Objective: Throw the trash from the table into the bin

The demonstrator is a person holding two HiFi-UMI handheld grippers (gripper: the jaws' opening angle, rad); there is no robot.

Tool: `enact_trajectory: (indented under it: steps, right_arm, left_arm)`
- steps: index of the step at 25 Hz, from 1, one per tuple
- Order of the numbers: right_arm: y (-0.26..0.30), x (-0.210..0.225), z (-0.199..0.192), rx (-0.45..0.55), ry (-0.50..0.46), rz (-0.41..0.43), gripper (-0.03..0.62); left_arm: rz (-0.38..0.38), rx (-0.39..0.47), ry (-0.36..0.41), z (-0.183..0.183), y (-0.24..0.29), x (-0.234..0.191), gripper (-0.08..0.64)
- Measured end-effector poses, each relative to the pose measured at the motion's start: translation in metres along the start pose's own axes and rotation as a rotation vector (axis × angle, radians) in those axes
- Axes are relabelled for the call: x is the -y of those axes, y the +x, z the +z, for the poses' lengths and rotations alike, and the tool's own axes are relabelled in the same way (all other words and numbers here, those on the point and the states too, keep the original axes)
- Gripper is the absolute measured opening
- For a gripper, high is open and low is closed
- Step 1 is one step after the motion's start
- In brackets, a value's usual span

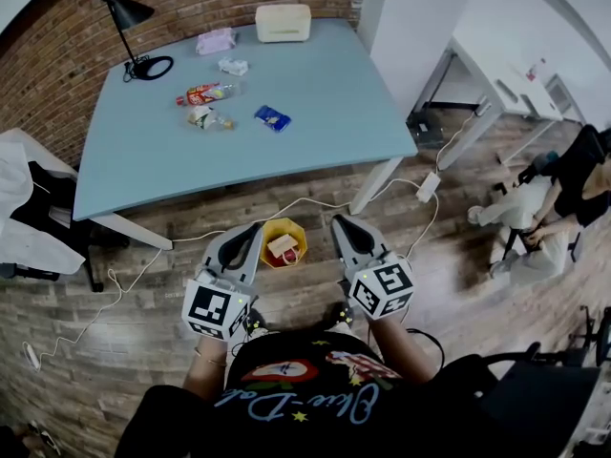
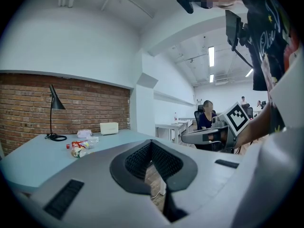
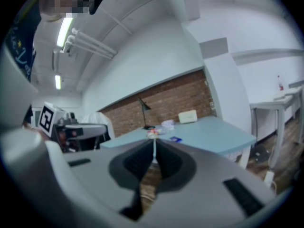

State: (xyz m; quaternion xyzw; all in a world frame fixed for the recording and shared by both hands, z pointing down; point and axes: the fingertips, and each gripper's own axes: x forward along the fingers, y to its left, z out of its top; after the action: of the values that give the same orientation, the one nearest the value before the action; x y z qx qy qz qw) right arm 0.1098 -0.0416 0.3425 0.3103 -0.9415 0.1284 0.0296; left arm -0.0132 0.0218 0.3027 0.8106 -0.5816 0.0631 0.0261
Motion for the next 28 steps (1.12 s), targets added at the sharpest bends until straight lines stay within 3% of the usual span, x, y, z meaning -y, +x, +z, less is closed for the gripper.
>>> enact_trajectory:
  steps: [8, 12, 19, 28]
  right_arm:
    - [-0.004, -0.006, -0.018, -0.016, -0.006, 0.02, 0.012]
    - [-0.011, -0.006, -0.028, -0.023, 0.053, 0.048, 0.012]
    - [-0.012, -0.009, -0.024, -0.02, 0.049, 0.065, 0.012]
    - [-0.026, 0.011, -0.014, 0.013, 0.038, 0.089, 0.012]
  left_arm:
    - [0.002, -0.009, -0.009, -0.008, -0.007, 0.004, 0.008]
    - [-0.037, -0.027, -0.004, -0.018, -0.005, 0.013, 0.008]
    - [-0.058, -0.032, -0.004, -0.02, -0.001, 0.023, 0.008]
    - [0.012, -0.053, -0.002, -0.015, 0.007, 0.023, 0.008]
